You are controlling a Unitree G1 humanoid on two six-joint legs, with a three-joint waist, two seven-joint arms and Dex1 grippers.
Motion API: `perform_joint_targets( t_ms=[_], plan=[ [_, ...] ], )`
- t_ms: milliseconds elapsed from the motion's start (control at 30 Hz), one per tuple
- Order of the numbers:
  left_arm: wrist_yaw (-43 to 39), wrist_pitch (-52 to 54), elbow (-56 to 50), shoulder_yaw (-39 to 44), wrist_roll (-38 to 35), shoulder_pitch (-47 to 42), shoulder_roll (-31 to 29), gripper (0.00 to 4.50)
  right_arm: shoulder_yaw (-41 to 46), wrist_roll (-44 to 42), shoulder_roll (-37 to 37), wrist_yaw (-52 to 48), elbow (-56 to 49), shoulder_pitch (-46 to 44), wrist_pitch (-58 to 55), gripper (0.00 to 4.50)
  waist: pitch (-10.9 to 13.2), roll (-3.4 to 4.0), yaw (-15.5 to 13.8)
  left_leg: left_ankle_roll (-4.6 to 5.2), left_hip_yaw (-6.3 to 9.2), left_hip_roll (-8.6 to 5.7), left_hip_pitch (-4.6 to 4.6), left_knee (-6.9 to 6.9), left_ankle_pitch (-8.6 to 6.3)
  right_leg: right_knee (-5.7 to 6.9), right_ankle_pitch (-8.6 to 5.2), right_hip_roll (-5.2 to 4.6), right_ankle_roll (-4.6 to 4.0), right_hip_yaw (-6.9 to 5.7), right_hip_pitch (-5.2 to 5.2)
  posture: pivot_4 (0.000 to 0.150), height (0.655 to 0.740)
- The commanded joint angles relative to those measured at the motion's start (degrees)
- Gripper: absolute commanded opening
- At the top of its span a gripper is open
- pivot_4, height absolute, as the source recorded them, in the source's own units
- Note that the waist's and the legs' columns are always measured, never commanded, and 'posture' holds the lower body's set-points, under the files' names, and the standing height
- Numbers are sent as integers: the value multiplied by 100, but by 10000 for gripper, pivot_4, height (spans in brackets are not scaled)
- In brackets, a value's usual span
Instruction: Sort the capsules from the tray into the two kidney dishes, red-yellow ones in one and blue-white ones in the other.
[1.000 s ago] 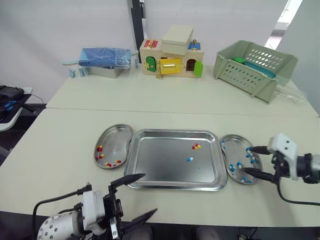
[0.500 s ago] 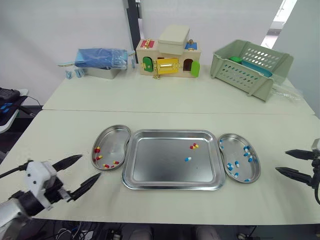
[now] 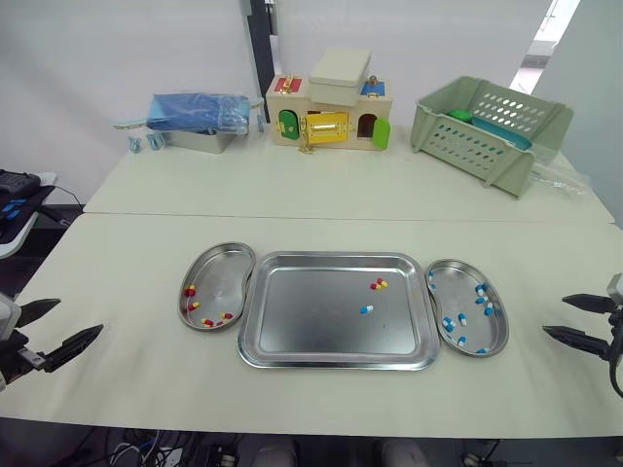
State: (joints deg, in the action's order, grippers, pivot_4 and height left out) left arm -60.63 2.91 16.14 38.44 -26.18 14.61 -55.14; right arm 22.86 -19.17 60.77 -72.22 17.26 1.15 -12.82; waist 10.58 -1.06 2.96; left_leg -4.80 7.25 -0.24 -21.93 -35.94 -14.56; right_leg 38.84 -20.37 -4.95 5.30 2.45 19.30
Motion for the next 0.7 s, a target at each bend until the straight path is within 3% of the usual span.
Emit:
perform_joint_targets(
  t_ms=[33, 267, 467, 567, 700],
  plan=[
    [-155, -209, 239, -9, 117, -188, -140, 45000, 84, -37, 50, -29, -13, -21, 110, 44689, 0, 0, 6, 0, 0, 1, 0, 0, 0, 1, 0, 0, 0, 0, 0, 1500, 7400],
    [-687, -493, 495, -195, 137, -412, -74, 45000, 73, -30, 34, -40, -29, 44, 157, 44689, 0, 1, 22, 0, 0, 0, 0, -1, 0, 3, 0, 0, 0, 0, 1, 1500, 7400],
    [-1549, -819, -799, -395, -268, 469, 583, 45000, 111, -150, -10, -169, -243, 98, 263, 44689, 0, 2, 26, 0, -7, 1, -1, -1, 0, 2, 0, -2, 0, 7, 2, 1500, 7400],
    [-1941, -993, -1348, -533, -478, 856, 889, 45000, 174, -360, 2, -254, -777, 136, 38, 44689, 0, 3, 37, 0, -10, 4, 2, -1, 0, 4, 0, -1, 0, 9, 2, 1500, 7400],
    [-2122, -1363, -1846, -824, -615, 1010, 1364, 45000, 160, -879, 0, -236, -2224, 328, -649, 44689, -2, 6, 11, 0, -7, 4, 3, -6, 0, 7, 0, -1, 0, 6, -2, 1500, 7400]
  ],
)
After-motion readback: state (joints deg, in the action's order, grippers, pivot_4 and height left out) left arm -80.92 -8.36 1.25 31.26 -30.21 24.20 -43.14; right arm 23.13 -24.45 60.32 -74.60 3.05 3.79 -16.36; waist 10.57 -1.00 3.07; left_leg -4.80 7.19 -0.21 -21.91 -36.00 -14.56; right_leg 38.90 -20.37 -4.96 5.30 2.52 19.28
